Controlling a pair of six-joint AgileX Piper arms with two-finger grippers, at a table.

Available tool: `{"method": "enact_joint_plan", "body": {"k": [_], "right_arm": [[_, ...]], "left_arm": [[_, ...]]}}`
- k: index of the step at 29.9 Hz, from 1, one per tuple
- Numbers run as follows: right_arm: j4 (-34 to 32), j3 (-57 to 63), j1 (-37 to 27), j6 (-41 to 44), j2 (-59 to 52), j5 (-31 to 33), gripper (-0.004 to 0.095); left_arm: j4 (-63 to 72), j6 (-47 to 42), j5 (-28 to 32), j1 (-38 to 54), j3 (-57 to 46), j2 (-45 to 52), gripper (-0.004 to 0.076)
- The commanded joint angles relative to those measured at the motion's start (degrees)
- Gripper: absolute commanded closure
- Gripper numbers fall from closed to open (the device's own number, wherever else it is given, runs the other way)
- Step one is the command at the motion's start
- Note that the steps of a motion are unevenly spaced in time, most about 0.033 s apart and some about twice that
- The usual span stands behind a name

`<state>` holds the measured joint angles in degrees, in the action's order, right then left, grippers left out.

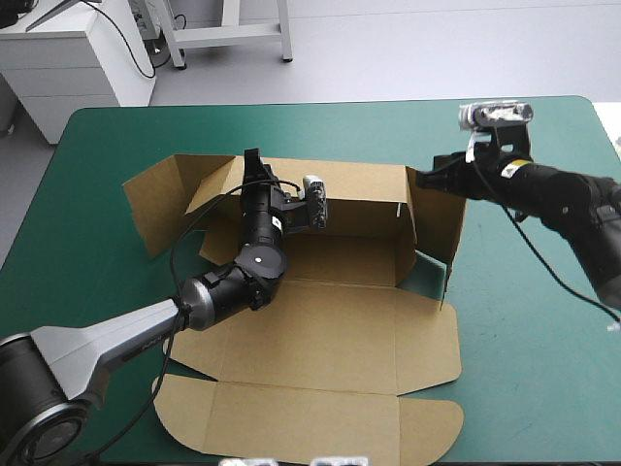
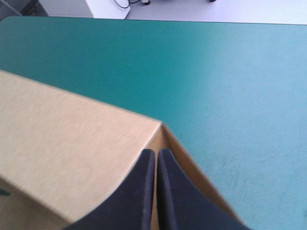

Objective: Fold the box

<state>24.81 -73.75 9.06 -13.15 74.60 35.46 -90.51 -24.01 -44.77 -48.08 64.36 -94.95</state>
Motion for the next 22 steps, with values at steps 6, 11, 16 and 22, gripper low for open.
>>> {"method": "enact_joint_plan", "body": {"k": [6, 11, 16, 22], "right_arm": [[2.60, -19.33, -11.87, 3.74, 12.75, 9.10, 0.0908], [8.03, -21.56, -14.36, -0.05, 20.75, 18.47, 0.0908], [10.14, -21.56, -14.36, -2.37, 24.30, 25.03, 0.0908], [10.39, -17.85, -14.36, -7.55, 23.98, 31.23, 0.0908]], "left_arm": [[-0.99, -1.35, 0.57, -0.48, 1.56, 2.19, 0.0732], [-1.20, -1.35, 1.39, -0.48, 1.56, 2.19, 0.0732], [-1.20, -1.35, 1.73, -0.48, 1.56, 2.19, 0.0732], [-1.20, -0.37, 1.73, -0.48, 1.47, 2.19, 0.0732]]}}
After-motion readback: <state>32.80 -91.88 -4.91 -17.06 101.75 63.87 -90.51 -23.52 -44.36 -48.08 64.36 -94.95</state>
